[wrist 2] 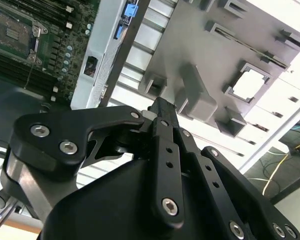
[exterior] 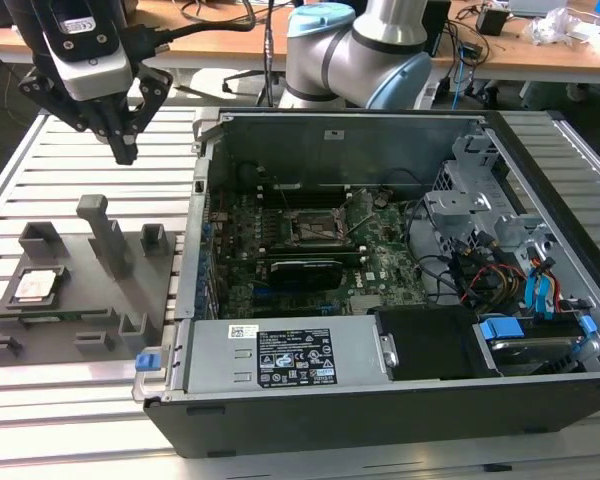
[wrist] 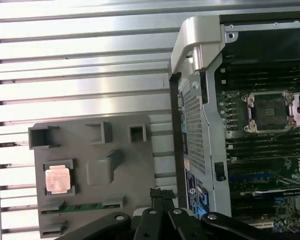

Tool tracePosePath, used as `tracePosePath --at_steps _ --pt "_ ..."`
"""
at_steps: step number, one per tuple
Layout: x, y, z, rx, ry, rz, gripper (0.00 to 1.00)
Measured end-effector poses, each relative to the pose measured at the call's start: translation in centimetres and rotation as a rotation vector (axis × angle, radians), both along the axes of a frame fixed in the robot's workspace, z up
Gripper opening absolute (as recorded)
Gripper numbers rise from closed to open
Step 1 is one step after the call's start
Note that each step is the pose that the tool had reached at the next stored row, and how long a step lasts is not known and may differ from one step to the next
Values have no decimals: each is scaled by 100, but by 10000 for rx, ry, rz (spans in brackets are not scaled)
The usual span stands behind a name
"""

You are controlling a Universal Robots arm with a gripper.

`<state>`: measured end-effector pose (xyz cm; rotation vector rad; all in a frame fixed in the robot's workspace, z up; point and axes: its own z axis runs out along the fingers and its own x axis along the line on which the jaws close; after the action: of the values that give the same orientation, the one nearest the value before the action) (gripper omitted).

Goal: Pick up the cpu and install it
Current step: 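Reach for the cpu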

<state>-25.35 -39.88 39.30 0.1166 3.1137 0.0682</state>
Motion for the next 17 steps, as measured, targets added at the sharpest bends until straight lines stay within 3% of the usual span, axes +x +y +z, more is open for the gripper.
tracePosePath --at_steps 17 --pt "-263 0 -3 0 0 0 11"
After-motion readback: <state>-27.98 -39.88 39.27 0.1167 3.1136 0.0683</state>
